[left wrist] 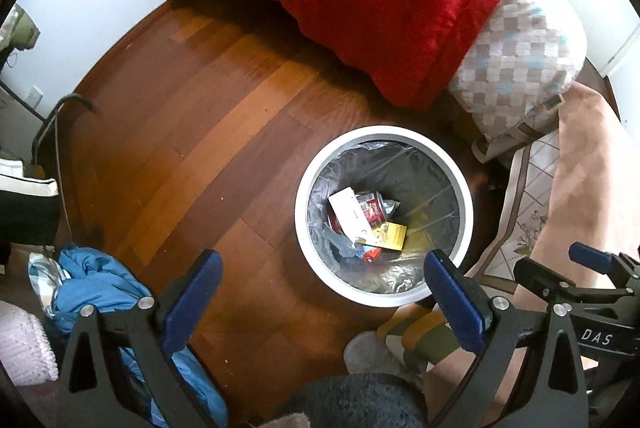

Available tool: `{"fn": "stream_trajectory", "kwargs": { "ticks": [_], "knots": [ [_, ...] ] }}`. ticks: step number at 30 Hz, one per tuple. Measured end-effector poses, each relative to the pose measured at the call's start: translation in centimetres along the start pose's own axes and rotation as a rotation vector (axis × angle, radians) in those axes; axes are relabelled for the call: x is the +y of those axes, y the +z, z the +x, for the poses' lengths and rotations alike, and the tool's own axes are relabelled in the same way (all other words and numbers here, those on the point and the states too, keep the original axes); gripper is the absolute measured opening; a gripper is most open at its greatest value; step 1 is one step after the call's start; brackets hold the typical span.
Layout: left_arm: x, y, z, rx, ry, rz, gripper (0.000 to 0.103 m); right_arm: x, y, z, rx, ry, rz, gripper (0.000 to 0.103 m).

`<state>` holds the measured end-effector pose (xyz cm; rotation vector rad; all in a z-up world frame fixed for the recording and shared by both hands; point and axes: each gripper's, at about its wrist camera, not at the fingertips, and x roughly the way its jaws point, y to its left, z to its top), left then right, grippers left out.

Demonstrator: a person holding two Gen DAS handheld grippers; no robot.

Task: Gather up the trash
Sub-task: 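Move both tools back over the table toward the orange snack bag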

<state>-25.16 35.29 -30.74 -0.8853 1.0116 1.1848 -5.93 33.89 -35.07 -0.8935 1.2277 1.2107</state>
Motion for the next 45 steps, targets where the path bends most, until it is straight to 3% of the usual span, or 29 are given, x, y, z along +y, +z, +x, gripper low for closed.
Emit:
{"fn": "stream_trajectory", "kwargs": {
  "ticks": [7, 14, 18, 23, 27, 31, 35, 40, 45],
  "knots": [
    [-0.9, -0.7, -4.0, -0.066, -0.001, 0.024, 0.103, 0.0, -1.3, -5.2, -0.083, 0.027, 0.000, 0.103],
    [-2.6, -1.4, -10.7, -0.153, -0.009, 0.034, 0.103, -1.4, -3.4, -12.1, -0.192, 0.101, 0.045, 0.103],
    [-4.5, -1.8, -14.1, -0.198, -0.004, 0.050, 0.103, -3.6, -5.1, -17.0, -0.265, 0.151, 0.088, 0.103],
    [-9.7, -2.5, -17.0, -0.254, -0.047, 0.100, 0.103, -8.9, -7.6, -22.1, -0.325, 0.166, 0.154, 0.103],
    [-17.0, -3.2, -17.1, -0.257, -0.101, 0.161, 0.103, -15.7, -10.0, -24.8, -0.331, 0.112, 0.219, 0.103],
    [-25.6, -3.8, -15.2, -0.214, -0.148, 0.244, 0.103, -24.9, -12.2, -25.6, -0.288, -0.014, 0.288, 0.103],
    [-36.7, -4.6, -11.3, -0.140, -0.170, 0.356, 0.103, -35.8, -13.7, -24.5, -0.205, -0.167, 0.349, 0.103],
    [-47.9, -5.4, -6.9, -0.056, -0.191, 0.462, 0.103, -48.1, -13.1, -21.5, -0.095, -0.274, 0.350, 0.103],
    [-55.8, -6.0, -2.5, 0.017, -0.150, 0.550, 0.103, -57.7, -10.9, -17.7, -0.025, -0.324, 0.276, 0.103]
  ]
}}
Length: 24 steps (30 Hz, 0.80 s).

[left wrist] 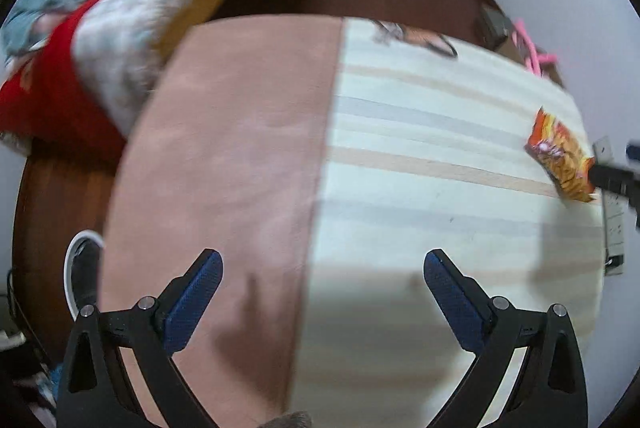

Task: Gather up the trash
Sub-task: 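Move both tools back over the table toward the orange snack bag, then grasp the orange snack bag with the right tool while the left tool grasps a red wrapper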

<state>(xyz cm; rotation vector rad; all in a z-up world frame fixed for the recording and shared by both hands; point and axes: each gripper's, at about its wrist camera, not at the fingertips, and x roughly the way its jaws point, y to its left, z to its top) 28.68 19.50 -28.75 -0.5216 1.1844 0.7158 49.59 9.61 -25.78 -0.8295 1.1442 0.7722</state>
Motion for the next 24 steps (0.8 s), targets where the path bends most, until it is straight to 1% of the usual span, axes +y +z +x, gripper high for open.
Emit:
{"fn": "stream_trajectory", "kwargs": {
  "ticks": [3, 5, 6, 7, 8, 10, 12, 13, 14, 15, 16, 18, 19, 24],
  "knots": [
    [-1.8, 1.2, 2.1, 0.027, 0.015, 0.034, 0.103, -1.6, 1.7, 3.5, 0.021, 0.002, -0.081, 0.103],
    [-2.5, 1.3, 3.0, 0.049, 0.029, 0.052, 0.103, -2.2, 2.5, 5.5, 0.046, 0.038, -0.111, 0.103],
    [-2.7, 1.4, 3.4, 0.060, 0.030, 0.054, 0.103, -2.2, 2.8, 6.5, 0.062, 0.072, -0.128, 0.103],
    [-2.9, 1.5, 3.4, 0.056, 0.029, 0.049, 0.103, -2.1, 3.0, 7.2, 0.075, 0.088, -0.139, 0.103],
    [-2.9, 1.6, 3.4, 0.057, 0.011, 0.044, 0.103, -2.1, 3.2, 8.2, 0.092, 0.104, -0.149, 0.103],
    [-2.8, 1.7, 3.6, 0.079, -0.005, 0.033, 0.103, -2.2, 3.3, 9.6, 0.119, 0.119, -0.132, 0.103],
    [-2.7, 1.7, 3.6, 0.084, -0.016, 0.033, 0.103, -3.2, 3.5, 9.7, 0.097, 0.148, -0.082, 0.103],
    [-2.7, 1.6, 3.6, 0.083, -0.016, 0.035, 0.103, -3.7, 3.6, 9.7, 0.088, 0.142, -0.049, 0.098],
    [-2.6, 1.4, 3.5, 0.083, -0.013, 0.038, 0.103, -4.1, 3.4, 9.5, 0.078, 0.134, -0.026, 0.094],
    [-2.6, 1.2, 3.4, 0.083, -0.006, 0.043, 0.103, -4.3, 3.5, 9.3, 0.072, 0.135, -0.015, 0.087],
    [-2.7, 1.3, 3.3, 0.082, -0.003, 0.045, 0.103, -4.5, 3.3, 8.9, 0.064, 0.143, 0.002, 0.076],
    [-2.5, 0.9, 2.7, 0.075, -0.002, 0.054, 0.103, -4.4, 2.4, 8.4, 0.060, 0.158, 0.028, 0.061],
    [-2.4, 0.7, 2.1, 0.068, -0.003, 0.055, 0.103, -4.4, 1.7, 7.9, 0.062, 0.170, 0.047, 0.057],
    [-1.3, -1.2, -2.1, 0.000, -0.010, 0.081, 0.103, -3.4, -3.3, 4.5, 0.035, 0.204, 0.199, 0.056]
  ]
}}
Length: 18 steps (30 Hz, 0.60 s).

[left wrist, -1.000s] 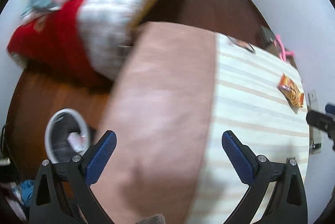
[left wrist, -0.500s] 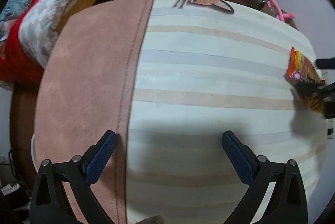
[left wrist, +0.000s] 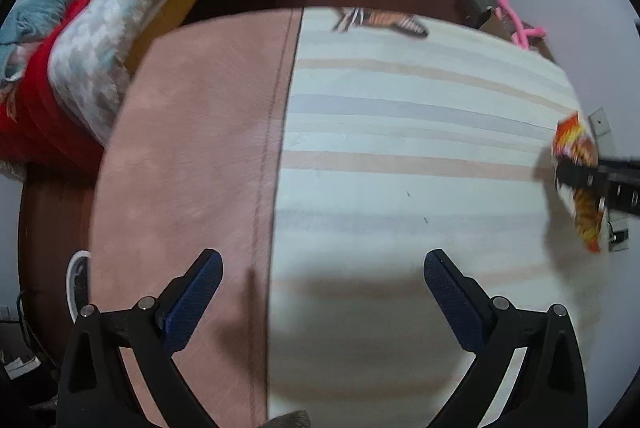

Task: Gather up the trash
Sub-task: 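Grasp the orange snack bag with the right tool while the left tool grasps a red wrapper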

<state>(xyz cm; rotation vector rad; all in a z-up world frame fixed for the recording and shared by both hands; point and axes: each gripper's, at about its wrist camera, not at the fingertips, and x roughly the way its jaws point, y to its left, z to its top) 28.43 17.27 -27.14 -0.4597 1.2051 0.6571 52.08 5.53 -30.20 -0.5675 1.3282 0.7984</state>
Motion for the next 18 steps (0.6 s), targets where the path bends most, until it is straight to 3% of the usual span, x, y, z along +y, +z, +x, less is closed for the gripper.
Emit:
{"fn": "stream_trajectory", "kwargs": {
  "ticks": [7, 9, 13, 18],
  "knots": [
    [-0.5, -8.1, -7.4, -0.077, -0.050, 0.130, 0.103, 2.4, -15.0, -5.7, -0.049, 0.014, 0.145, 0.056],
    [-0.6, -12.0, -8.6, -0.057, -0.089, 0.171, 0.103, 3.0, -19.3, -6.5, -0.055, 0.025, 0.185, 0.056],
    [-1.5, -16.2, -8.2, 0.034, -0.197, 0.181, 0.102, 3.8, -26.9, -7.3, -0.073, 0.037, 0.258, 0.056],
    [-4.2, -20.7, -7.3, 0.095, -0.299, 0.206, 0.102, 3.2, -32.2, -6.6, -0.087, 0.052, 0.360, 0.056]
  ]
}}
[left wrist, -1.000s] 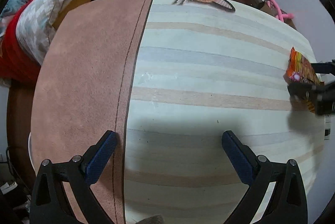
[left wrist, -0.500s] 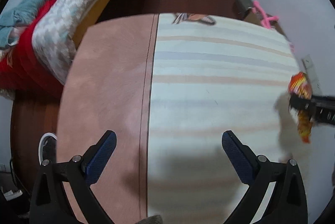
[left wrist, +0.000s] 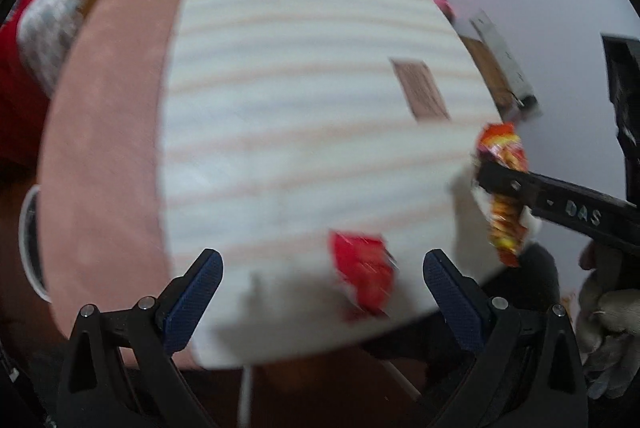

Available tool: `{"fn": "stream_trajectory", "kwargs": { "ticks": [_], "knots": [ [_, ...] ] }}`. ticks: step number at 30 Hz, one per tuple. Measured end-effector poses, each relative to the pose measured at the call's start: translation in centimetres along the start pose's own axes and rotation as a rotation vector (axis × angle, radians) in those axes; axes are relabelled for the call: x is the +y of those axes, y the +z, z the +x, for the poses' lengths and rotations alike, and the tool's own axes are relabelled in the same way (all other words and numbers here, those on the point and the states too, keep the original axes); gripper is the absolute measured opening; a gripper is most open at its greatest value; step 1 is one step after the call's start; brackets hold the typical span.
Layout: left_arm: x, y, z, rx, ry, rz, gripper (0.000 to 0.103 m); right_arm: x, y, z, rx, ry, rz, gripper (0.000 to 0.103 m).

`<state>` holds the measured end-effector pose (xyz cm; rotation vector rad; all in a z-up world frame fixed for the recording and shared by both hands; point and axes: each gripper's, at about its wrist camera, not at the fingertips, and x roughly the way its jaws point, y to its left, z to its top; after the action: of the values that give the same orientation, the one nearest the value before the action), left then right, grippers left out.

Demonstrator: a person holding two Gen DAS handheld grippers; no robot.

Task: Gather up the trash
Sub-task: 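Grasp the orange snack bag with the right tool while the left tool grasps a red wrapper, then carry the snack bag and red wrapper to the bin and open both tools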

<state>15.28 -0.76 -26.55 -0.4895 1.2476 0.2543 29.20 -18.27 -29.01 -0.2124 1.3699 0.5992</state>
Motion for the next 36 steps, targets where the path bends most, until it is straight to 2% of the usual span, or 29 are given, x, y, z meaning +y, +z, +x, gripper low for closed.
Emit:
{"fn": "stream_trajectory", "kwargs": {
  "ticks": [2, 3, 4, 5, 7, 10, 13, 17, 22, 28, 36],
  "knots": [
    [-1.3, -0.8, 0.9, 0.001, -0.017, 0.024, 0.101, -0.8, -1.3, 0.0, -0.001, 0.000, 0.025, 0.056],
    [-2.0, -1.0, 1.5, 0.006, -0.012, 0.040, 0.097, -1.2, -1.7, 0.1, -0.002, 0.000, 0.039, 0.056],
    [-2.5, -1.2, 2.1, 0.015, -0.004, 0.055, 0.084, -1.4, -1.9, 0.0, -0.001, 0.000, 0.042, 0.056],
    [-3.0, -1.4, 2.7, 0.026, 0.008, 0.069, 0.074, -1.7, -2.3, -0.1, -0.003, -0.005, 0.044, 0.056],
    [-3.5, -1.6, 3.7, 0.041, 0.026, 0.083, 0.035, -1.9, -2.7, -0.3, -0.008, -0.009, 0.047, 0.056],
    [-3.8, -2.0, 3.8, -0.001, 0.066, 0.086, 0.018, -1.9, -2.1, -0.9, -0.017, -0.013, 0.036, 0.056],
    [-3.7, -1.7, 2.5, -0.058, 0.086, 0.086, 0.015, -1.4, -2.3, -1.9, -0.039, -0.013, 0.021, 0.056],
    [-2.6, -1.0, -1.2, -0.179, 0.126, 0.064, 0.014, -0.1, -2.2, -3.3, -0.068, 0.002, -0.005, 0.055],
    [0.7, -0.7, -7.2, -0.318, 0.150, -0.004, 0.014, 4.1, -1.4, -6.0, -0.110, 0.053, -0.069, 0.055],
    [6.3, -0.5, -15.3, -0.458, 0.189, -0.094, 0.014, 13.0, 0.2, -9.8, -0.157, 0.146, -0.200, 0.055],
    [17.2, -1.7, -22.5, -0.538, 0.301, -0.217, 0.014, 28.8, 2.4, -11.3, -0.152, 0.264, -0.393, 0.055]
  ]
}}
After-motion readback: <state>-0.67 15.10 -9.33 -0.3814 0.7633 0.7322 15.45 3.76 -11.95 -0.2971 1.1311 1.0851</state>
